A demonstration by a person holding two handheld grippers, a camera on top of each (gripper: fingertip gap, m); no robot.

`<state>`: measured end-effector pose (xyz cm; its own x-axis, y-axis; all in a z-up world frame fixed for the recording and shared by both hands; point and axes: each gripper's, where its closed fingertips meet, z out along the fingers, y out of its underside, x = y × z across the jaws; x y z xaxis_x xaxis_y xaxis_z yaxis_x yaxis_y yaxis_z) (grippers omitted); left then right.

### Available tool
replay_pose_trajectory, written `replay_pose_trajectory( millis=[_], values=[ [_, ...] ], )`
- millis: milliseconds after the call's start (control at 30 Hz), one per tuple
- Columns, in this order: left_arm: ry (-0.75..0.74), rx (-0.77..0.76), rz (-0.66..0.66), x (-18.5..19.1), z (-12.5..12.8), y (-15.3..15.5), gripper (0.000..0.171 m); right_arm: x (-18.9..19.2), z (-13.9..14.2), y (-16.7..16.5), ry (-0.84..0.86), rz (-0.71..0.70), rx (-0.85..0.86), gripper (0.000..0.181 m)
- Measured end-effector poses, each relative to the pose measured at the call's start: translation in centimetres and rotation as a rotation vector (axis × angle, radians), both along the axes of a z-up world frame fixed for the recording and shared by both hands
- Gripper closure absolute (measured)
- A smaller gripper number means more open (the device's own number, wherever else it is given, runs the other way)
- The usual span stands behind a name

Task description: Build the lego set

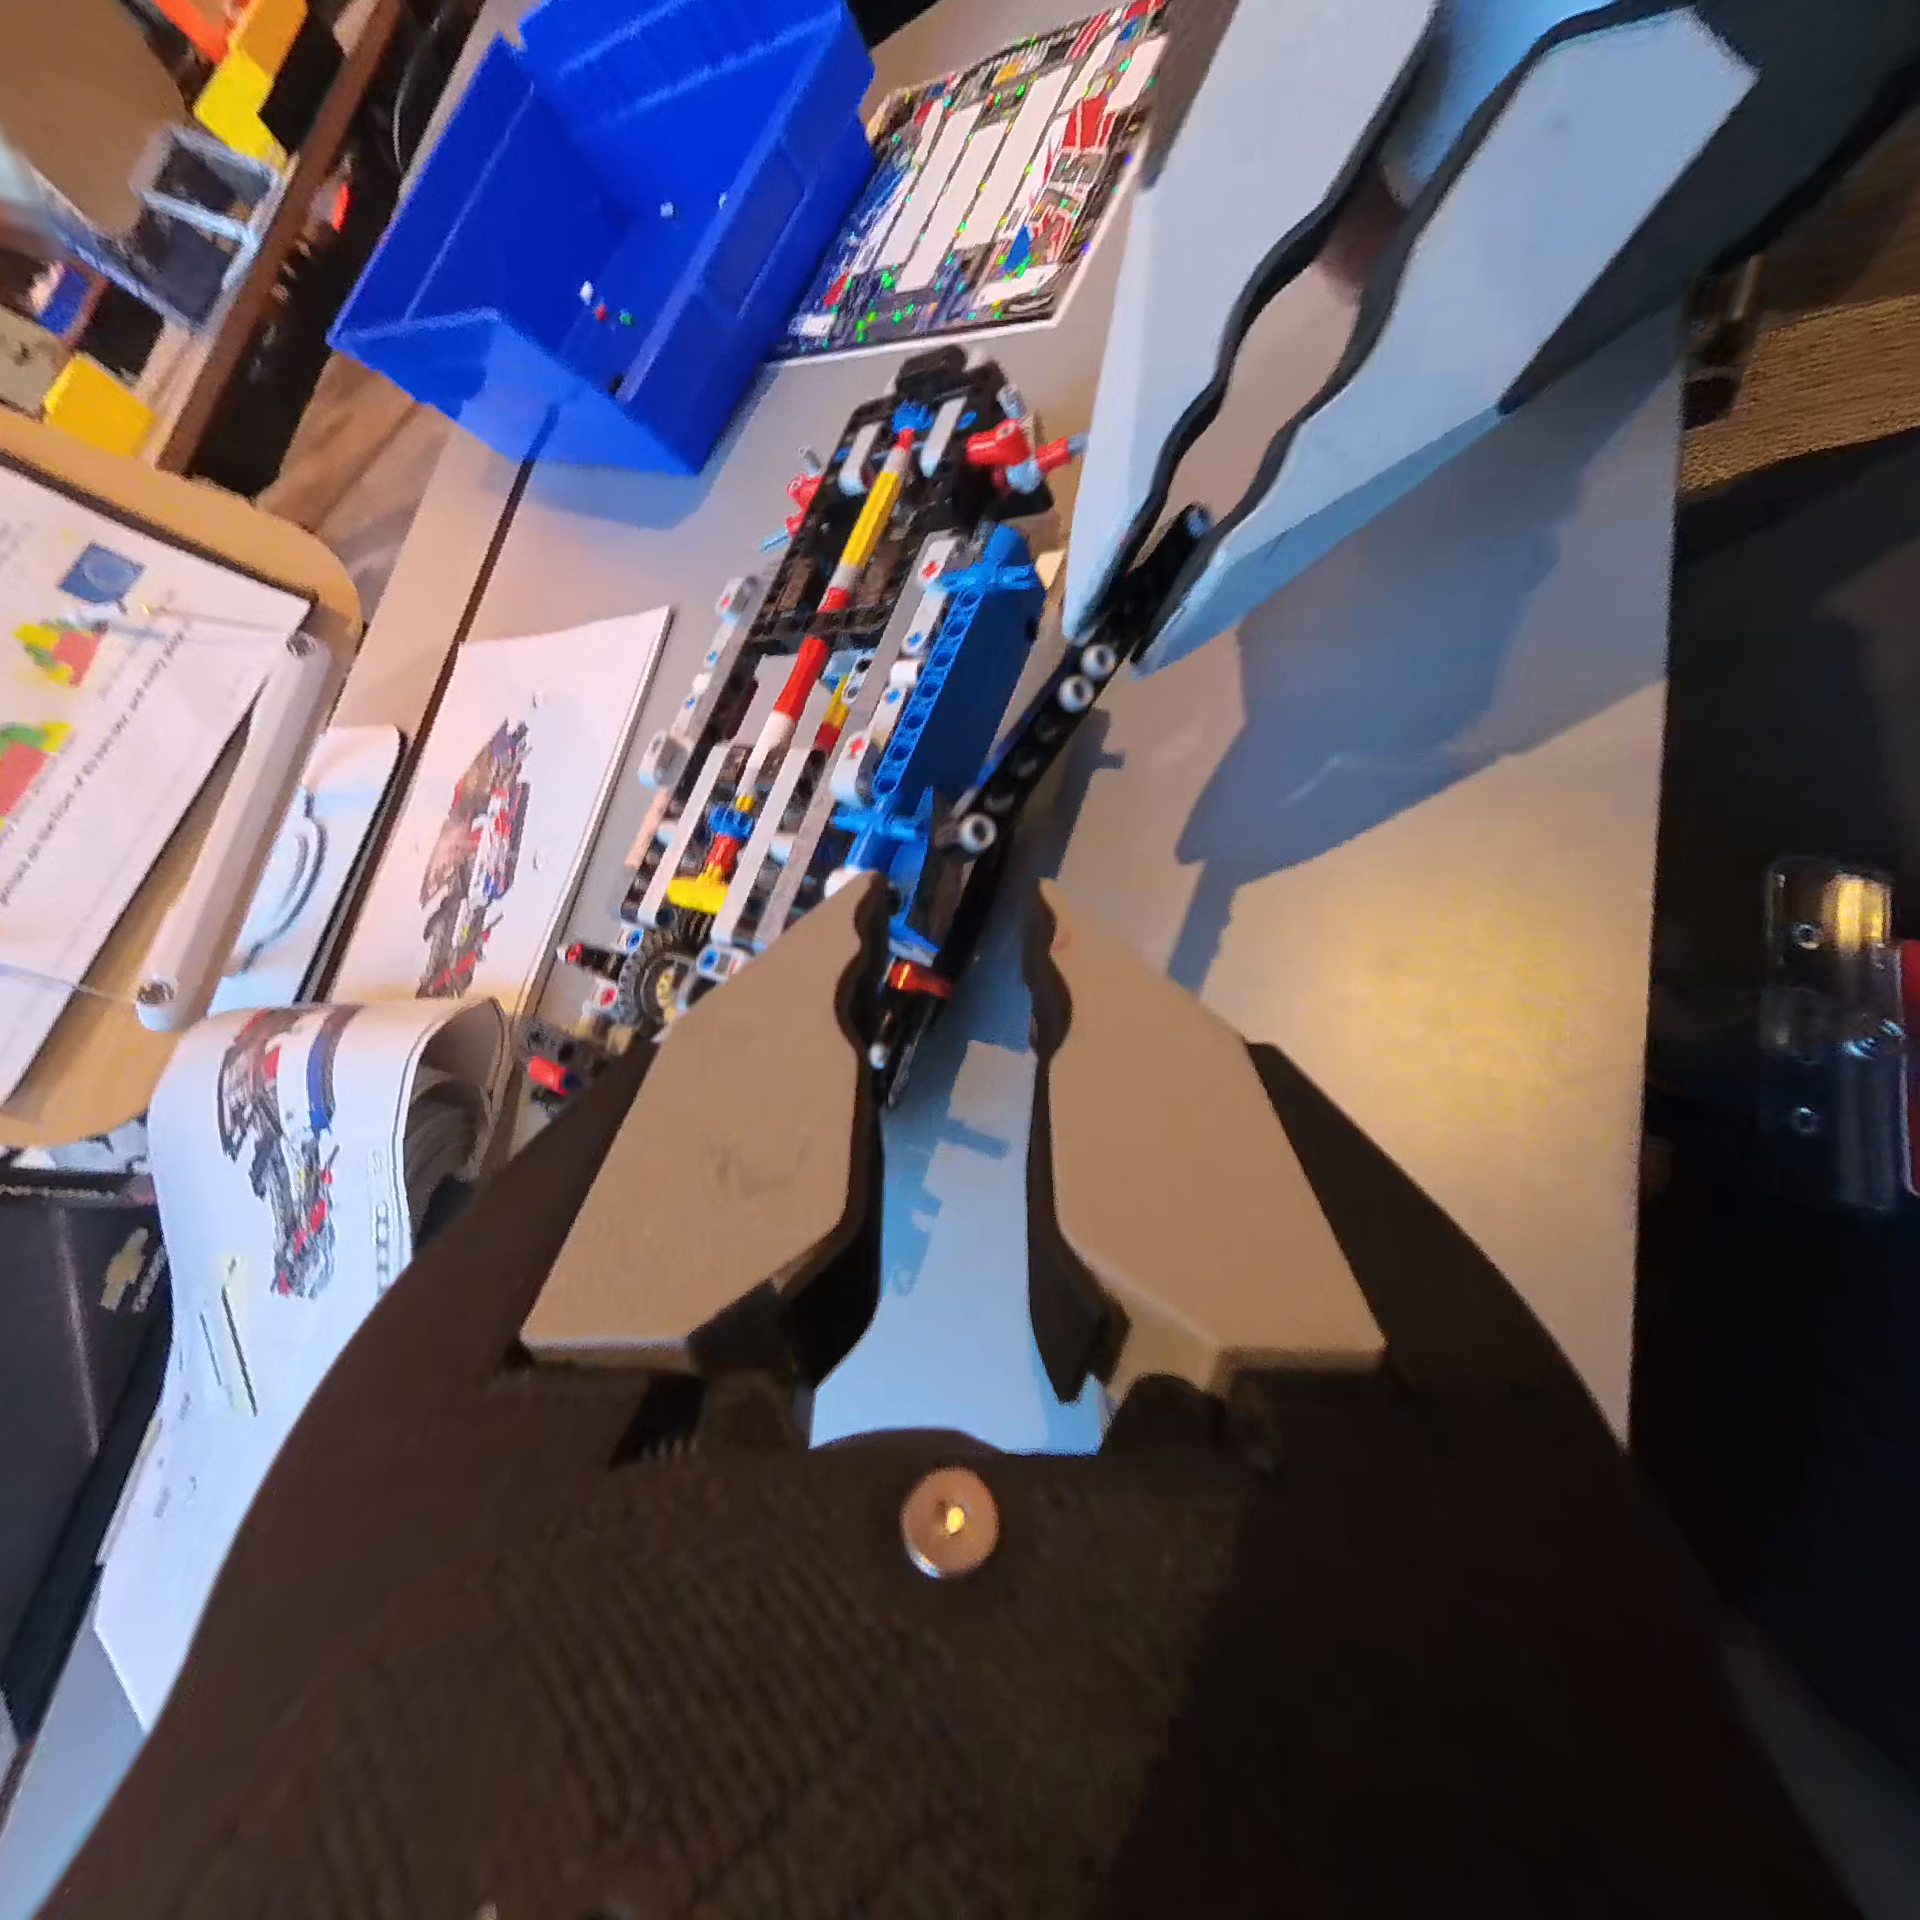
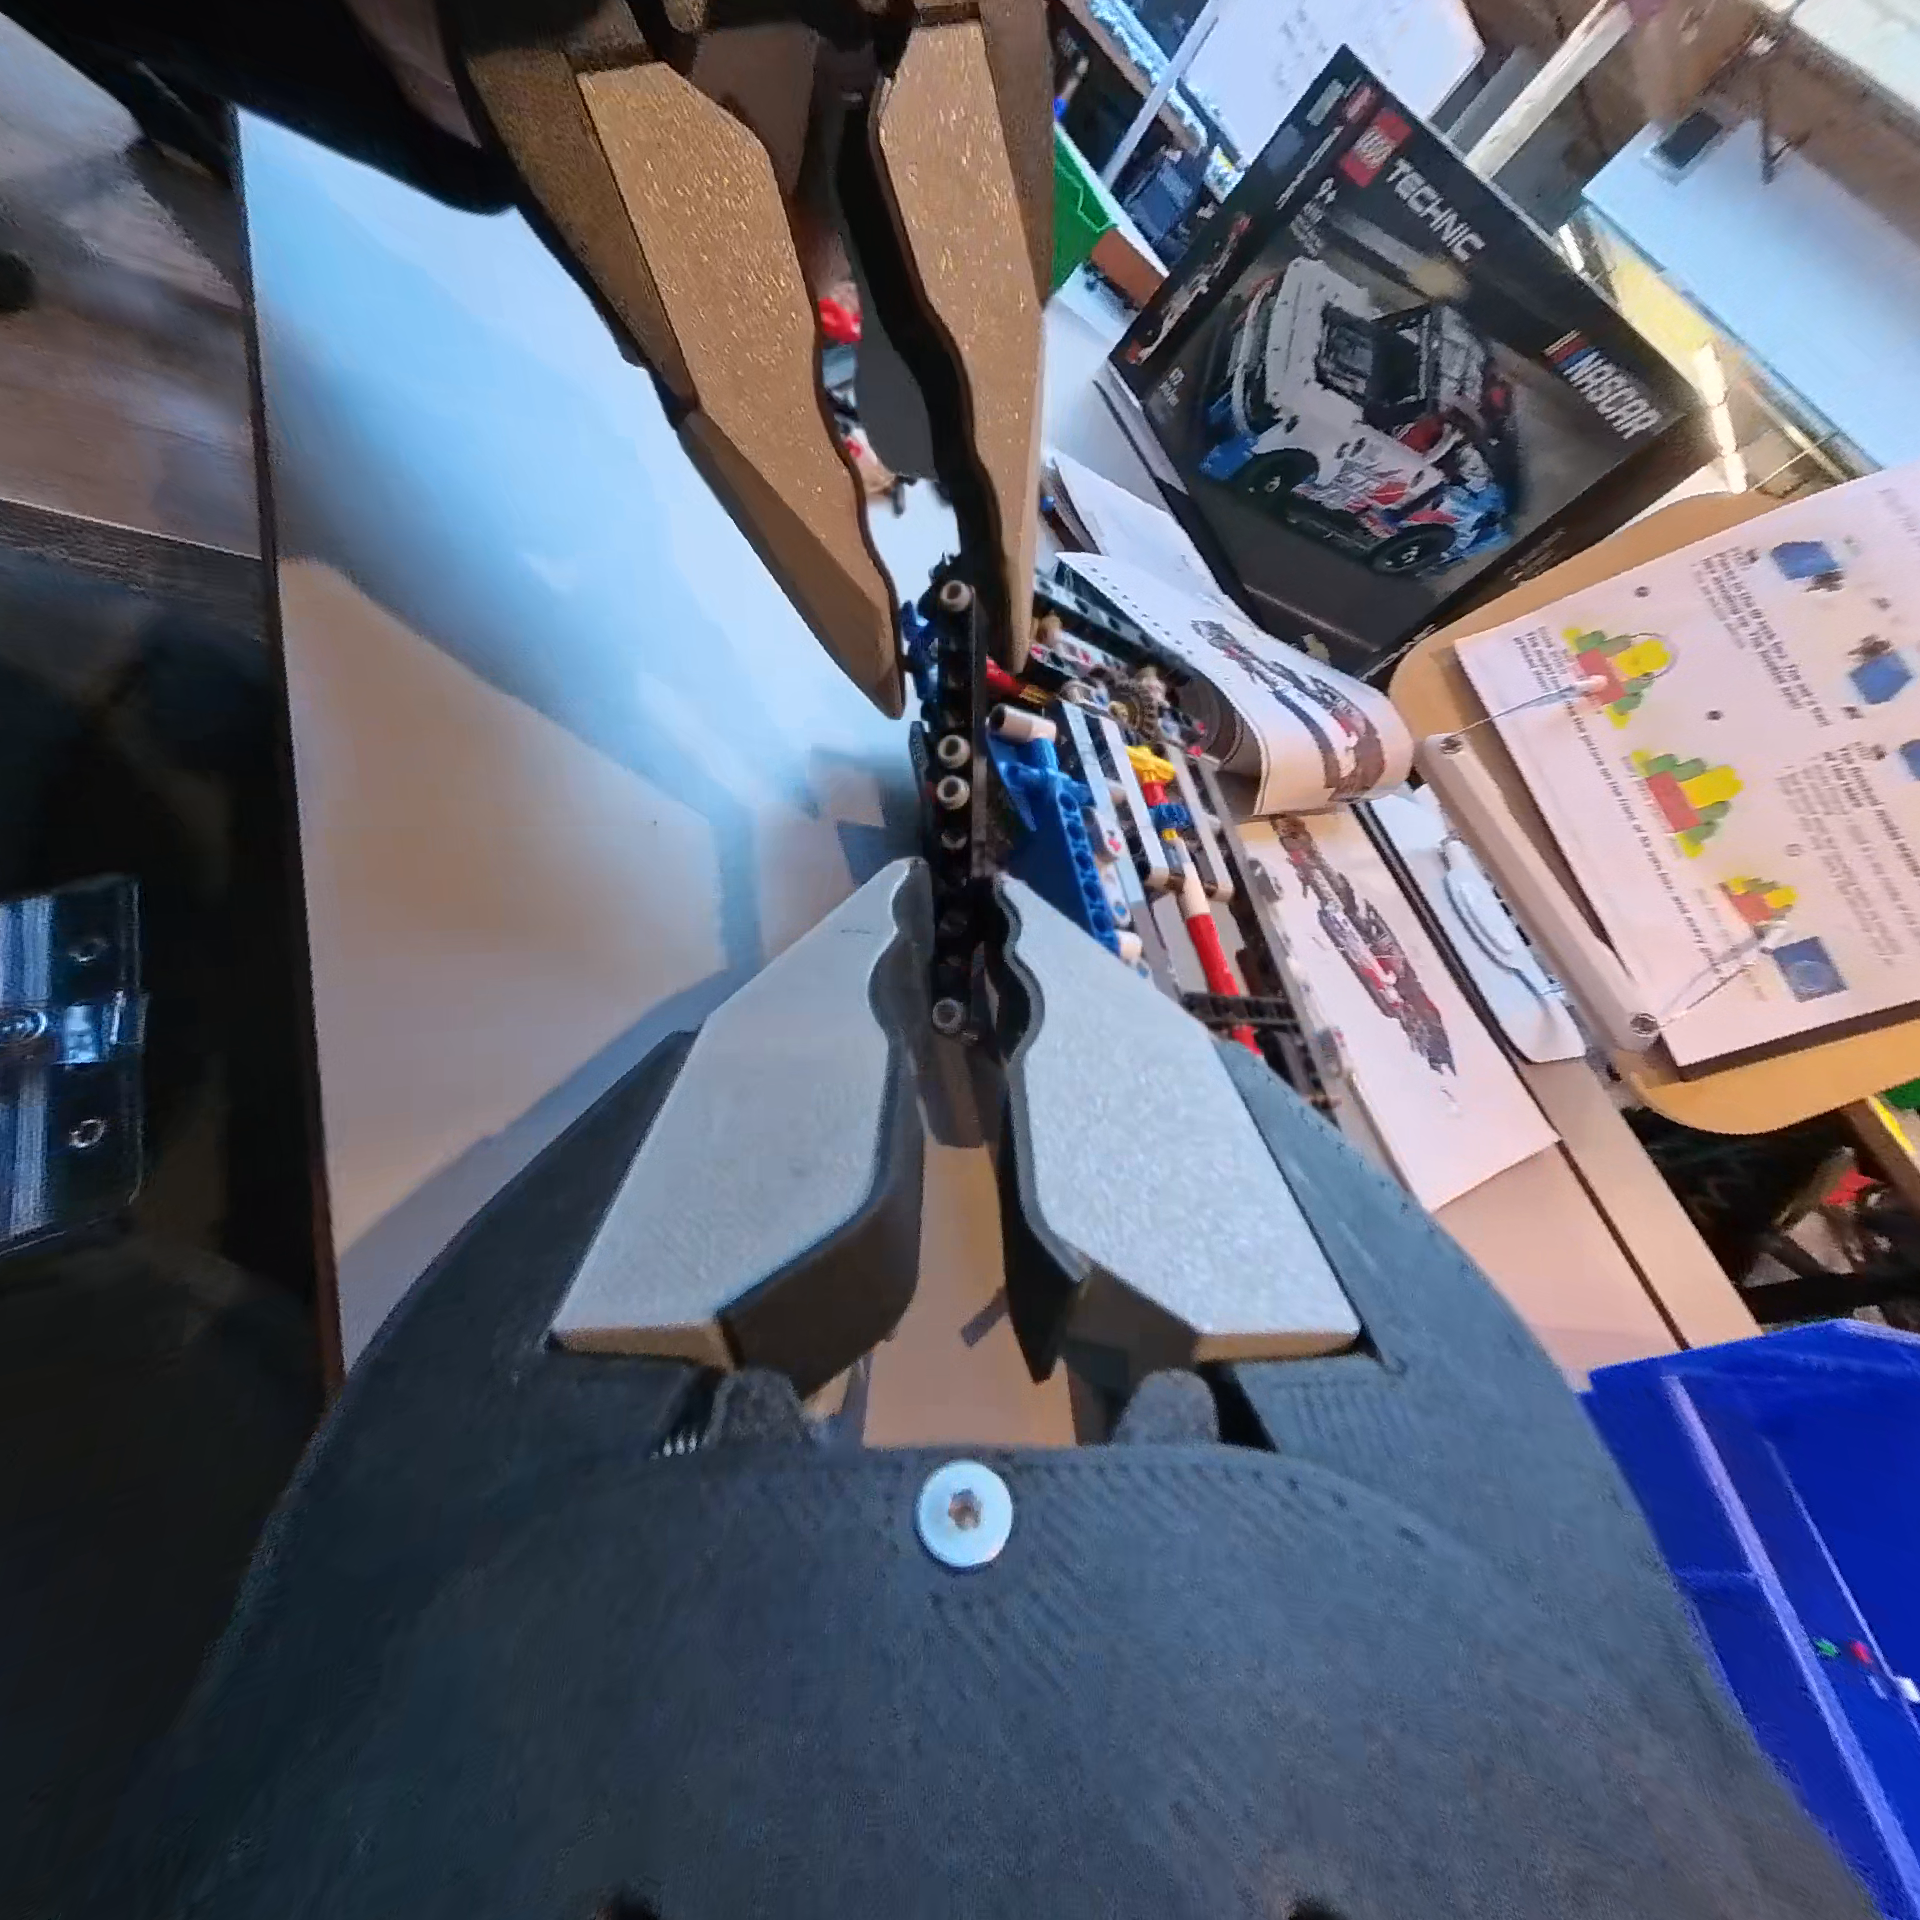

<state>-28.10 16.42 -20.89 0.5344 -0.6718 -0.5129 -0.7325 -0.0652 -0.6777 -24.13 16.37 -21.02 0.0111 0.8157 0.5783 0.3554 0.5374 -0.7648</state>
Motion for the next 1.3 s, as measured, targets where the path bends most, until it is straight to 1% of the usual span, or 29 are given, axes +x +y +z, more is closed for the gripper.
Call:
replay_pose_trajectory(
  millis=[100, 200, 300, 400, 533, 633, 733, 833, 967, 1100, 1200, 1300],
  values=[
    [0.033, 0.060, -0.043, 0.5, 0.1, -0.2, 0.162, 0.0, -0.6, -0.1, -0.032, 0.019, -0.028, 0.173],
    [0.097, 0.087, -0.053, 0.5, -0.5, 0.0, 0.166, -0.1, -0.9, -0.1, -0.040, 0.033, -0.032, 0.174],
    [0.121, 0.103, -0.061, 0.6, -0.8, 0.1, 0.165, -0.1, -1.2, -0.1, -0.055, 0.041, -0.040, 0.173],
    [0.106, 0.105, -0.082, 1.0, -0.8, -0.1, 0.162, -0.1, -1.6, 0.0, -0.068, 0.046, -0.040, 0.173],
    [0.125, 0.125, -0.097, 1.0, -1.0, -0.2, 0.164, -0.1, -1.7, 0.1, -0.067, 0.043, -0.032, 0.173],
    [0.137, 0.166, -0.103, 1.2, -1.0, -0.1, 0.166, -0.1, -1.3, 0.7, -0.039, -0.005, 0.040, 0.173],
    [0.179, 0.224, -0.098, 0.9, -1.2, 0.3, 0.166, -0.3, -0.9, 0.1, -0.023, -0.002, 0.112, 0.162],
    [0.248, 0.302, -0.105, 1.0, -1.1, 0.4, 0.167, -0.8, -0.7, -0.6, -0.031, 0.005, 0.123, 0.159],
    [0.340, 0.386, -0.131, 1.5, -1.1, 0.1, 0.168, -1.4, -0.4, -0.8, -0.037, -0.005, 0.183, 0.161],
    [0.369, 0.413, -0.147, 1.7, -1.1, -0.1, 0.167, -1.7, -0.9, -0.7, -0.075, -0.025, 0.303, 0.166],
    [0.387, 0.422, -0.165, 1.8, -1.3, -0.3, 0.167, -1.7, -0.8, -0.7, -0.076, -0.029, 0.352, 0.174],
    [0.404, 0.452, -0.172, 1.9, -1.1, -0.4, 0.167, -1.8, -0.7, -0.8, -0.083, -0.030, 0.393, 0.175]
  ],
)
